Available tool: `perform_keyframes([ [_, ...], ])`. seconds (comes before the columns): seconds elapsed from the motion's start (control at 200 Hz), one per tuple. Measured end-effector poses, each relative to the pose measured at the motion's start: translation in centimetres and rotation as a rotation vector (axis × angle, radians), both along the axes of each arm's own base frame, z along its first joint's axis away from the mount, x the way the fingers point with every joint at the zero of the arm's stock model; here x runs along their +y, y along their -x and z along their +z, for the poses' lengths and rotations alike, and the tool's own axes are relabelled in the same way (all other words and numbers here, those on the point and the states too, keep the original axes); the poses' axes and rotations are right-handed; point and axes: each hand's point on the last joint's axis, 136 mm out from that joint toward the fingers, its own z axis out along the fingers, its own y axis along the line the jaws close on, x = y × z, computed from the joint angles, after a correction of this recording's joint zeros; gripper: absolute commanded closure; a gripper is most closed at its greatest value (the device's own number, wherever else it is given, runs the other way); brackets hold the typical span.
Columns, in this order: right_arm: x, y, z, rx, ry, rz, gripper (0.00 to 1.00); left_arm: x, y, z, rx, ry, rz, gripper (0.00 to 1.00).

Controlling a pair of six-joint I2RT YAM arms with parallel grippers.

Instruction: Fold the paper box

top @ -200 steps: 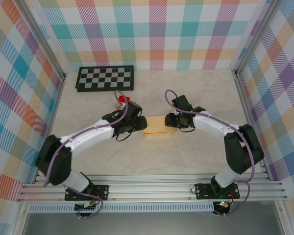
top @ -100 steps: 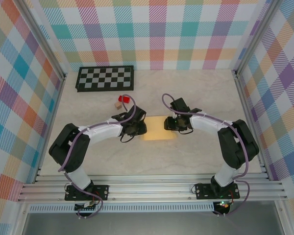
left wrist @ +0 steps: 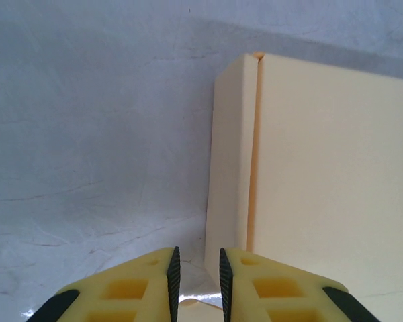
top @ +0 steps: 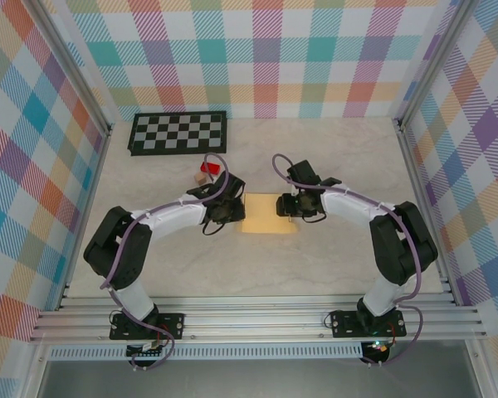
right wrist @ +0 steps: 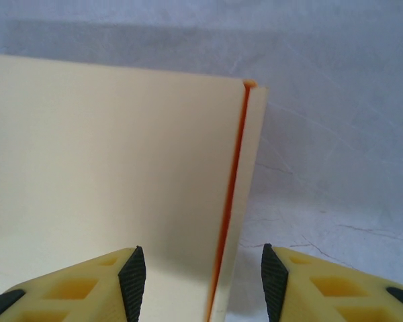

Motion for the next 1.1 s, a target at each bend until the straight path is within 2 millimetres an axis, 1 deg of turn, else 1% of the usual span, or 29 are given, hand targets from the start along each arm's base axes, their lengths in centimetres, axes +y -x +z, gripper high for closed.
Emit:
perform_keyframes([
  [0.08, 0.4, -0.6, 1.0, -0.019, -0.007, 0.007, 0.48, -0.3, -0.4, 1.2, -0.025, 0.011, -0.007, 0.73],
  [0.145, 0.5, -0.9, 1.4, -0.028, -0.010, 0.010, 0.48, -0.6, -0.5, 1.9, -0.041, 0.032, -0.017, 0.72],
  [0.275, 0.3, -0.9, 1.3, -0.022, -0.005, 0.010, 0.48, -1.2, -0.6, 2.2, -0.046, 0.061, -0.030, 0.71],
  [0.34, 0.3, -0.9, 0.7, -0.011, 0.003, 0.011, 0.49, -1.5, -0.8, 1.8, -0.044, 0.068, -0.038, 0.71],
  [0.385, 0.3, -0.9, 0.2, 0.001, 0.010, 0.010, 0.49, -1.8, -0.9, 1.2, -0.039, 0.067, -0.047, 0.71],
  [0.475, 0.1, -0.8, -1.0, 0.028, 0.027, 0.010, 0.49, -2.1, -0.9, -0.4, -0.013, 0.059, -0.061, 0.71],
  [0.555, 0.1, -0.7, -1.6, 0.038, 0.036, 0.009, 0.50, -2.4, -0.7, -1.5, 0.006, 0.065, -0.072, 0.71],
  [0.84, 0.2, -0.8, -1.9, 0.027, 0.023, 0.012, 0.51, -2.5, -0.9, -1.6, -0.029, 0.081, -0.081, 0.82],
  [0.935, 0.3, -1.0, -1.8, 0.019, 0.021, 0.014, 0.52, -2.5, -1.1, -1.5, -0.044, 0.073, -0.087, 0.83],
  [0.97, 0.3, -1.0, -1.8, 0.017, 0.020, 0.015, 0.54, -2.5, -1.2, -1.5, -0.051, 0.069, -0.089, 0.83],
  [1.005, 0.4, -1.0, -1.8, 0.015, 0.017, 0.018, 0.60, -2.4, -1.2, -1.5, -0.054, 0.065, -0.091, 0.84],
  [1.1, 0.5, -1.1, -1.7, 0.010, 0.007, 0.022, 0.70, -2.4, -1.3, -1.5, -0.059, 0.060, -0.095, 0.84],
])
